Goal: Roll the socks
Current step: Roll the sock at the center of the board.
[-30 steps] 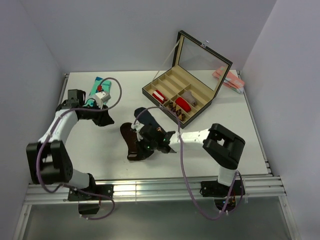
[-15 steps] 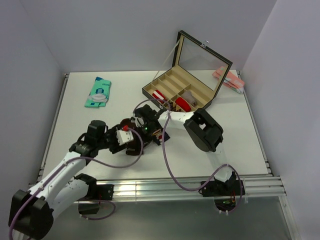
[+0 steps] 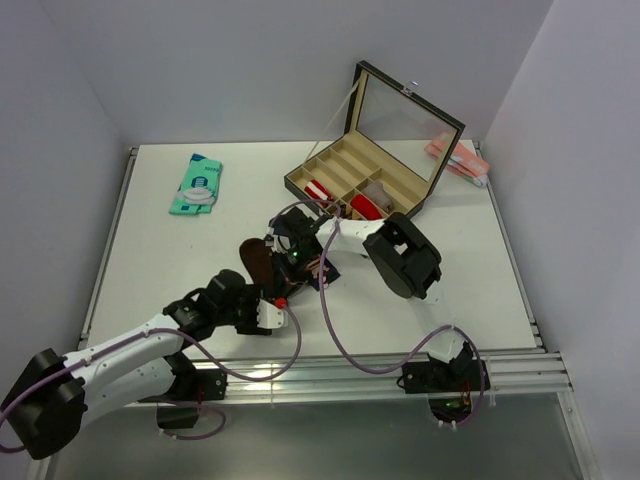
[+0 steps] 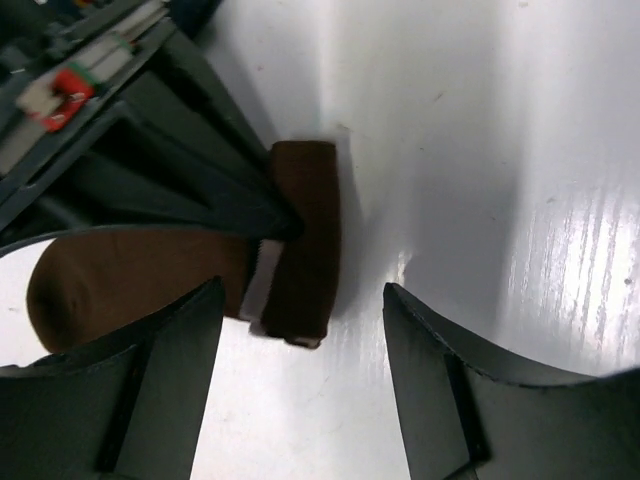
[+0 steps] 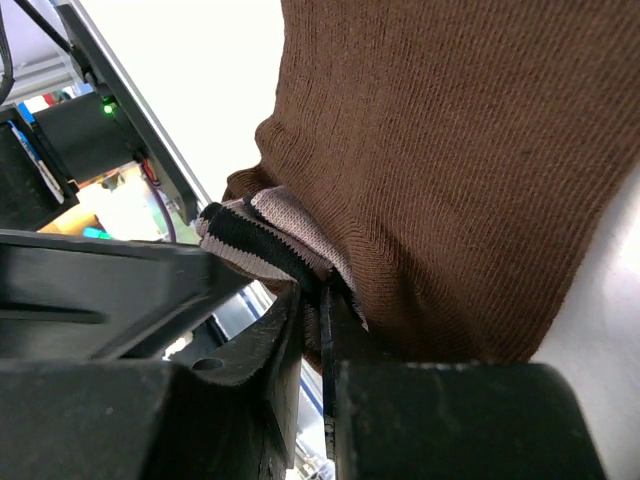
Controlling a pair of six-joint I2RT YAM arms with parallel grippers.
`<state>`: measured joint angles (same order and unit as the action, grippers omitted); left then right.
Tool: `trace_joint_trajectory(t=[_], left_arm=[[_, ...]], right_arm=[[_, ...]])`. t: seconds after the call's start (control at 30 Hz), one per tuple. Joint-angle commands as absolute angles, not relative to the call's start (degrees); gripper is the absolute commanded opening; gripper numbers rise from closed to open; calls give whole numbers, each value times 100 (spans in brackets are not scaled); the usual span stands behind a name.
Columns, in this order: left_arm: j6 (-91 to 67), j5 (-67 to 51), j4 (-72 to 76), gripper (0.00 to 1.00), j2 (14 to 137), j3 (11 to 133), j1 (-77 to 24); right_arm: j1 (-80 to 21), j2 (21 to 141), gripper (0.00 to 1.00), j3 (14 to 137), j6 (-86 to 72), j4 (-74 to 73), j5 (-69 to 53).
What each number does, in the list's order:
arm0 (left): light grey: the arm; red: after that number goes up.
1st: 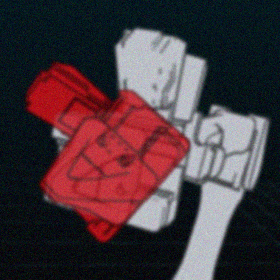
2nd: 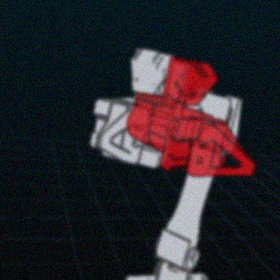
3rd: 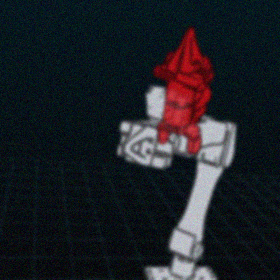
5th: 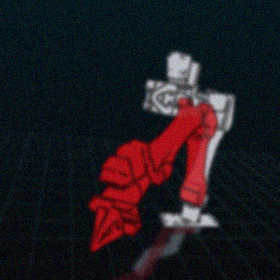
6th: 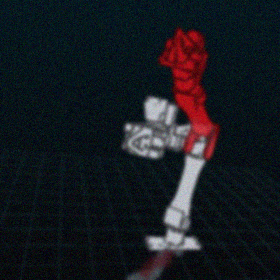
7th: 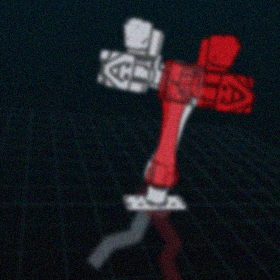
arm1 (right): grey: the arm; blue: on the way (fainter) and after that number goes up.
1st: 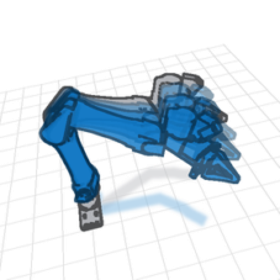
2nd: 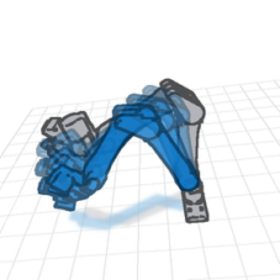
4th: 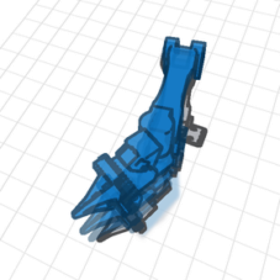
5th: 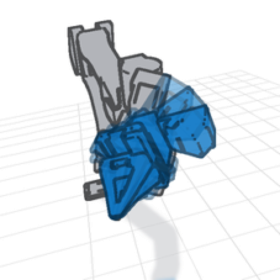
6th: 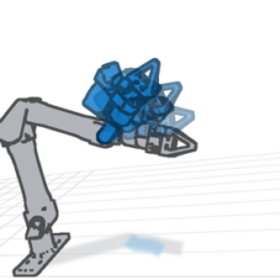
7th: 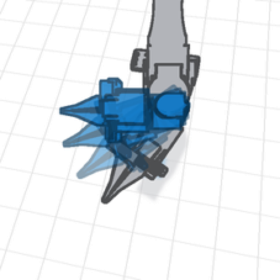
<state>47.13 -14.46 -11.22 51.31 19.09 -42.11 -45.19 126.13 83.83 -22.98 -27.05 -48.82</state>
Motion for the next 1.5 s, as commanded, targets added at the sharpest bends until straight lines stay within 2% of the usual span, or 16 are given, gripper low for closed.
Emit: trace_joint_trajectory(t=[0.0,0.33,0.53,0.67,0.73,0.8,0.93,1.1,1.33,1.47], left_arm=[[4580,-967,-467,69,5369,1846,-4447],[4430,-703,316,50,6178,1854,-4517],[4491,-860,18,27,6547,2021,-4518],[4474,-1133,-675,7,6750,2355,-4518],[4474,-1230,-1001,2,6855,2521,-4500],[4465,-1449,-1255,0,6864,2653,-4448],[4500,-2038,-1721,0,6864,2979,-4237],[4806,-3055,-2784,0,7145,3715,-3544],[5387,-3962,-4243,0,8320,4604,-2866],[5870,-4332,-5175,0,9095,5193,-2515]], right_arm=[[-4491,12841,13,8429,-2241,-3094,-4518],[-4465,12797,12,8385,-2224,-3085,-4632],[-4465,12630,15,8271,-2285,-2945,-4728],[-4465,12244,29,8025,-2504,-2550,-4693],[-4465,11894,39,7858,-2698,-2322,-4484],[-4465,11612,47,7735,-2847,-2198,-4290],[-4439,10821,55,7401,-3189,-2005,-3289],[-4027,9564,57,6286,-3945,-1284,-2052],[-3762,8096,57,4758,-4350,-616,-670],[-3771,7306,56,3895,-4229,209,-483]])
